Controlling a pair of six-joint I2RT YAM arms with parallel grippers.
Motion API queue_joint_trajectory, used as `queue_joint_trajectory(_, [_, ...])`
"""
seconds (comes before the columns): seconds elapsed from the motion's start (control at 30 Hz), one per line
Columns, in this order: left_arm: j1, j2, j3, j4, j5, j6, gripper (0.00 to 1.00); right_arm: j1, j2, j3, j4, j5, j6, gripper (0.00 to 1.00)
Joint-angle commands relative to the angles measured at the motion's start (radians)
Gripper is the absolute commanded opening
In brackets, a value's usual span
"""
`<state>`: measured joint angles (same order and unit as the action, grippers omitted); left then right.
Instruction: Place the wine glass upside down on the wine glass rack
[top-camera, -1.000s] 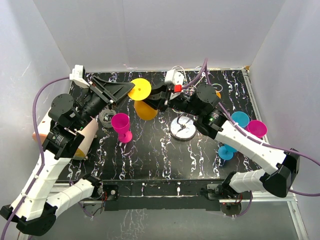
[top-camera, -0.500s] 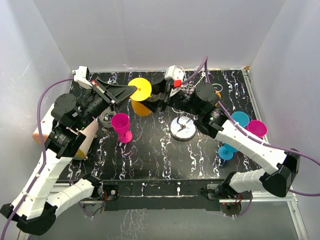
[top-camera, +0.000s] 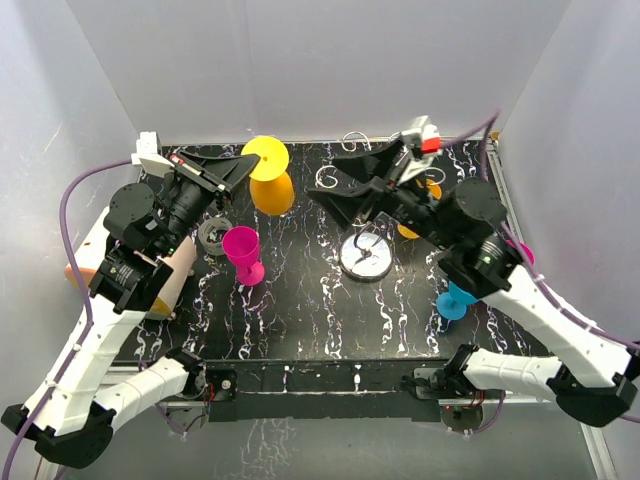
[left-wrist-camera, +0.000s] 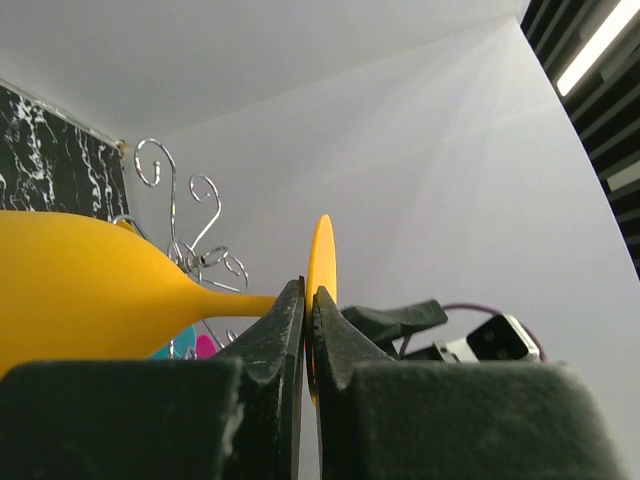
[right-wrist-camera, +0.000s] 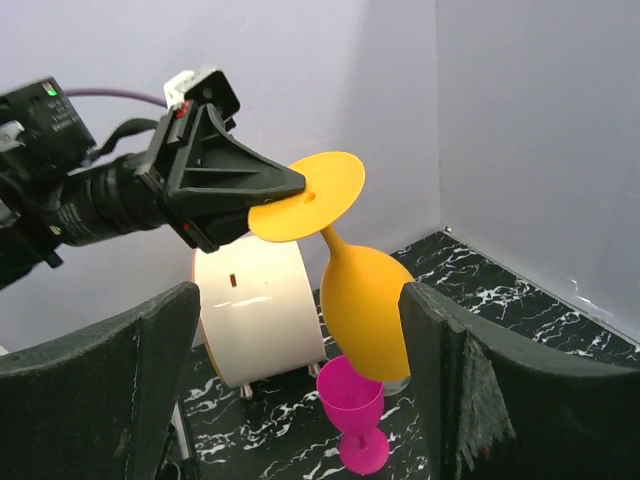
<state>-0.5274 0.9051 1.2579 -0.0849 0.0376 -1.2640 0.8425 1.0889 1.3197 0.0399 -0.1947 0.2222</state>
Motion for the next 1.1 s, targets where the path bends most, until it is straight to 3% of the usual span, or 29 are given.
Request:
queue_joint_trajectory(0.0, [-0.001,0.006,0.006,0.044,-0.097,0.017,0.00,0.003,-0.079,-0.015,-0.039,0.097,0.078,0.80])
queue_joint_trajectory(0.43, [0.000,0.214,0.148,0.068,-0.045,0.223,0.00,0.003,-0.162,-0.006,-0.092,0.181,0.239,0.77])
queue_joint_trajectory(0.57, [0.004,0.290,0.178,0.117,-0.025,0.280,0.00,0.003,-0.179,-0.025,-0.094,0.161,0.263,0.65])
queue_joint_trajectory(0.77, [0.013,0.395,0.200,0.175,0.036,0.293,0.00,0.003,-0.231,-0.093,-0.034,0.127,0.285,0.72])
queue_joint_trajectory(1.07, [0.022,0.518,0.210,0.238,0.139,0.242,0.00,0.003,-0.318,-0.163,-0.061,0.307,0.268,0.73])
